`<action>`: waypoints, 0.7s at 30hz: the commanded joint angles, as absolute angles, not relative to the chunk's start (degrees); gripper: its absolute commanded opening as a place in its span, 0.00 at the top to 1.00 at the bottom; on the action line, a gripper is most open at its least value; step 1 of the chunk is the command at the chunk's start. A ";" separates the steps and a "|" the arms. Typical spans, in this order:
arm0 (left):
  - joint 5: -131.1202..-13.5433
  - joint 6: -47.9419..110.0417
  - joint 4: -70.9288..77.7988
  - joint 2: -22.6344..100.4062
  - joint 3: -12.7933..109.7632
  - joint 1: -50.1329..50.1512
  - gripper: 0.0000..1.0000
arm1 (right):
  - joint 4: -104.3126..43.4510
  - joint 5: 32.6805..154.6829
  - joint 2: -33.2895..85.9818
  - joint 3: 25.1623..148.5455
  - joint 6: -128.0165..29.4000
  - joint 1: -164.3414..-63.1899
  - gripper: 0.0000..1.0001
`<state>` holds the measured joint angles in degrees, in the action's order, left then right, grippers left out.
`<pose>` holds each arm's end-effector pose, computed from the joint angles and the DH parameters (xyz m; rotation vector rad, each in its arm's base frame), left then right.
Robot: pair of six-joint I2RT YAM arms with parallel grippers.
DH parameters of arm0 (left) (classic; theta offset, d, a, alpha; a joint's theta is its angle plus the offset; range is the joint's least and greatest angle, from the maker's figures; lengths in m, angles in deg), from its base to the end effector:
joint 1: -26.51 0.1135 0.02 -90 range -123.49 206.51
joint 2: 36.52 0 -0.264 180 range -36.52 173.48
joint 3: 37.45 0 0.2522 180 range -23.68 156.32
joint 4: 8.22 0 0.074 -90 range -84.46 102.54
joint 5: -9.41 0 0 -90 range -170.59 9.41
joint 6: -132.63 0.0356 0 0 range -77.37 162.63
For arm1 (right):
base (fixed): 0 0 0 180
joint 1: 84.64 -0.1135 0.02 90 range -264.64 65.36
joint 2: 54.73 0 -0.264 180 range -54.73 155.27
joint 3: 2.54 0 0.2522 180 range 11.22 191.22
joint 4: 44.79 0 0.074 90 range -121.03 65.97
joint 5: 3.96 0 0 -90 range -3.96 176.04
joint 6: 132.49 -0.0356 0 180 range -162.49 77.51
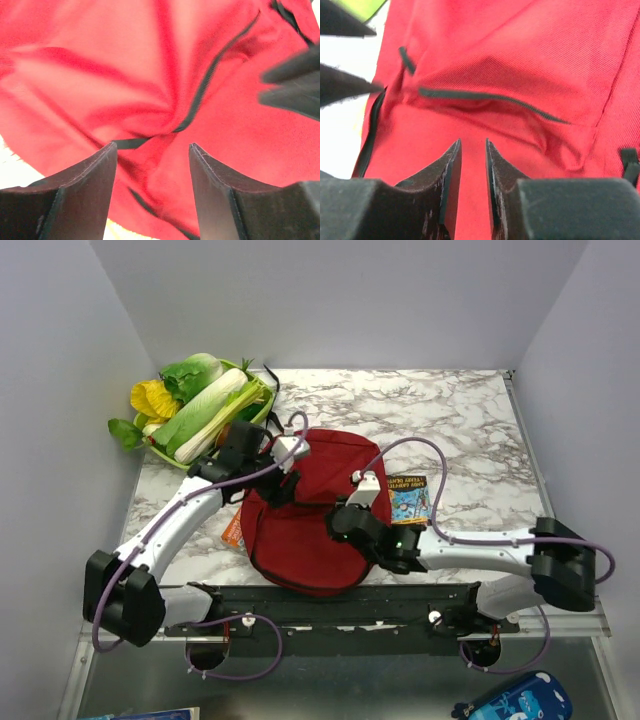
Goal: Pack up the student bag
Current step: Place the personal item in the student bag, then zip the student bag at the center of the board.
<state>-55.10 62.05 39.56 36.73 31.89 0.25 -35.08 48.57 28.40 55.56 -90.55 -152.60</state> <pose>0.2276 -0.1294 0.2658 1.1225 2.1718 -0.6008 0.1330 0.2708 0.2106 0.0043 2.0845 0.5424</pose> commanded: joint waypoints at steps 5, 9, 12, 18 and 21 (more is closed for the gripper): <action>-46.94 61.96 43.06 26.24 33.10 13.23 0.29 | -20.90 47.91 20.85 61.75 -86.72 -155.92 0.48; -43.08 64.07 45.17 27.20 29.15 18.06 0.30 | -23.29 51.49 28.39 72.36 -77.14 -152.68 0.41; -41.22 64.17 44.66 28.43 26.16 20.09 0.32 | -24.87 58.60 36.83 81.95 -71.51 -149.60 0.40; -38.50 65.66 46.41 30.01 27.47 23.25 0.34 | -22.60 72.32 50.72 96.29 -64.82 -146.60 0.40; -36.65 66.10 47.02 29.66 27.99 25.98 0.34 | -21.97 73.73 52.93 96.48 -65.08 -146.25 0.41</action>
